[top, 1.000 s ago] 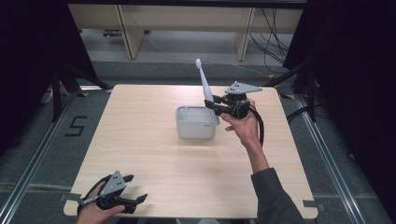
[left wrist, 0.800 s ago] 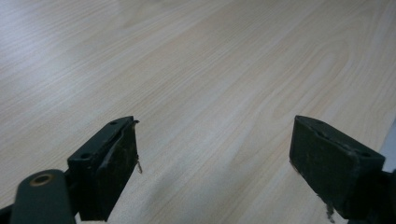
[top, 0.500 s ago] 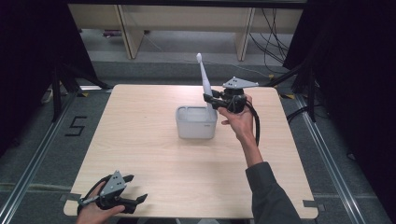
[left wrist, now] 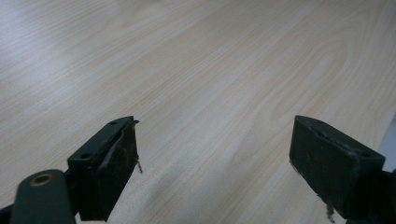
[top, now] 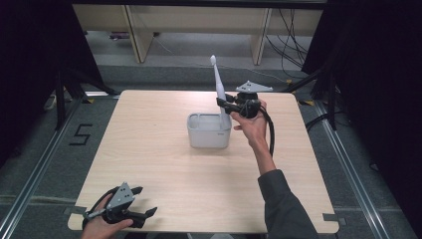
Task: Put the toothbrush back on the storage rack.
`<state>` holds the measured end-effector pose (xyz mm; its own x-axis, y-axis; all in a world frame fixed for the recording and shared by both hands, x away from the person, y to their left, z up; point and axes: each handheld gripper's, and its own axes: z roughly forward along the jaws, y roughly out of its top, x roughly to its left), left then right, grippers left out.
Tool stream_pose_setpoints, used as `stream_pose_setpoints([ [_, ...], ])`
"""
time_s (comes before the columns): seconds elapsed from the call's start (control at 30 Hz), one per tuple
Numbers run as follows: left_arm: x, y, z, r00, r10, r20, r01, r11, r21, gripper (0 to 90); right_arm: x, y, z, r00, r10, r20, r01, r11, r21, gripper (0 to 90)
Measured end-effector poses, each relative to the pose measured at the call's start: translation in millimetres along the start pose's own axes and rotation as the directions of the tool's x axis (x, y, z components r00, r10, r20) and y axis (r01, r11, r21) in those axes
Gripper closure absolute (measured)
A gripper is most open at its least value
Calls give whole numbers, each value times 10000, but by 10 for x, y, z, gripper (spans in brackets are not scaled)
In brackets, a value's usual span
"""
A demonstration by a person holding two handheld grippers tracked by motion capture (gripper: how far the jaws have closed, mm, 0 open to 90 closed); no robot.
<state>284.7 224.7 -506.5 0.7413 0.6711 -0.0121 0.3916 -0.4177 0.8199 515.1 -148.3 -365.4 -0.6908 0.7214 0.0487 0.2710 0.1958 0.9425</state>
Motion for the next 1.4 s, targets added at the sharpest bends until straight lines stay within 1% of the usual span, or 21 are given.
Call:
stream_pose_setpoints([
  [0.03,31,5,-14,9992,391,-57,-389,9990,226,147,-3,-6,8,10000,64,-22,-64,10000,11,665],
  [0.07,3,-1,1,10000,37,14,-37,10000,-19,147,-12,-13,19,10000,-37,57,37,10000,37,665],
  [0.1,2,2,-5,10000,2,71,-3,10000,38,147,-17,-17,31,9999,-135,49,135,9999,13,665],
  [0.23,33,10,-21,9991,418,-2,-418,9988,261,147,-16,-45,74,9999,129,47,-130,9999,106,665],
  [0.27,0,2,-7,10000,19,25,-19,10000,25,147,-26,-54,90,10000,84,20,-85,9999,127,665],
  [0.3,-2,2,-8,10000,-10,49,10,10000,31,147,-29,-60,100,10000,71,53,-72,9999,137,665],
  [0.37,16,5,-16,9998,200,-7,-200,9997,126,147,-34,-79,116,9999,131,110,-134,9996,236,664],
  [0.5,1,2,-7,10000,2,94,-3,10000,10,147,-58,-127,131,9992,296,279,-300,9995,138,664],
  [0.7,10,0,-3,9999,136,-29,-136,9999,92,147,-106,-240,145,9968,785,133,-788,9966,252,663],
  [0.73,32,7,-13,9988,480,-92,-478,9985,250,147,-126,-252,150,9985,503,234,-507,9986,150,663],
  [0.77,-3,2,-4,10000,30,40,-30,10000,25,147,-116,-263,146,9970,719,267,-724,9972,167,663],
  [0.83,-5,1,-3,10000,-41,54,41,10000,20,147,-129,-280,152,9983,542,212,-546,9983,206,663],
  [0.87,23,4,-6,9995,320,-65,-319,9994,140,147,-117,-289,143,9971,689,322,-697,9972,267,663],
  [0.93,33,9,-13,9988,483,-60,-482,9987,190,147,-132,-318,148,9982,541,268,-548,9981,277,662],
  [0.97,1,1,-5,10000,56,27,-56,10000,78,147,-138,-323,141,9983,382,435,-393,9989,256,662],
  [1.0,0,1,-5,10000,35,26,-35,10000,91,147,-128,-334,139,9978,529,396,-541,9981,290,662],
  [1.1,-5,0,-3,10000,11,54,-12,10000,39,147,-118,-359,122,9968,678,412,-701,9959,578,663],
  [1.17,4,-1,1,10000,97,3,-97,9999,43,147,-129,-371,119,9984,242,508,-265,9986,464,664],
  [1.2,9,5,-9,9999,110,70,-111,9997,201,147,-115,-380,114,9980,509,377,-528,9972,526,664],
  [1.27,12,7,-14,9998,213,58,-214,9994,285,147,-109,-398,105,9980,469,433,-495,9969,613,665],
  [1.4,10,4,-9,9998,180,72,-182,9995,246,147,-129,-432,98,9986,85,526,-124,9972,742,668],
])
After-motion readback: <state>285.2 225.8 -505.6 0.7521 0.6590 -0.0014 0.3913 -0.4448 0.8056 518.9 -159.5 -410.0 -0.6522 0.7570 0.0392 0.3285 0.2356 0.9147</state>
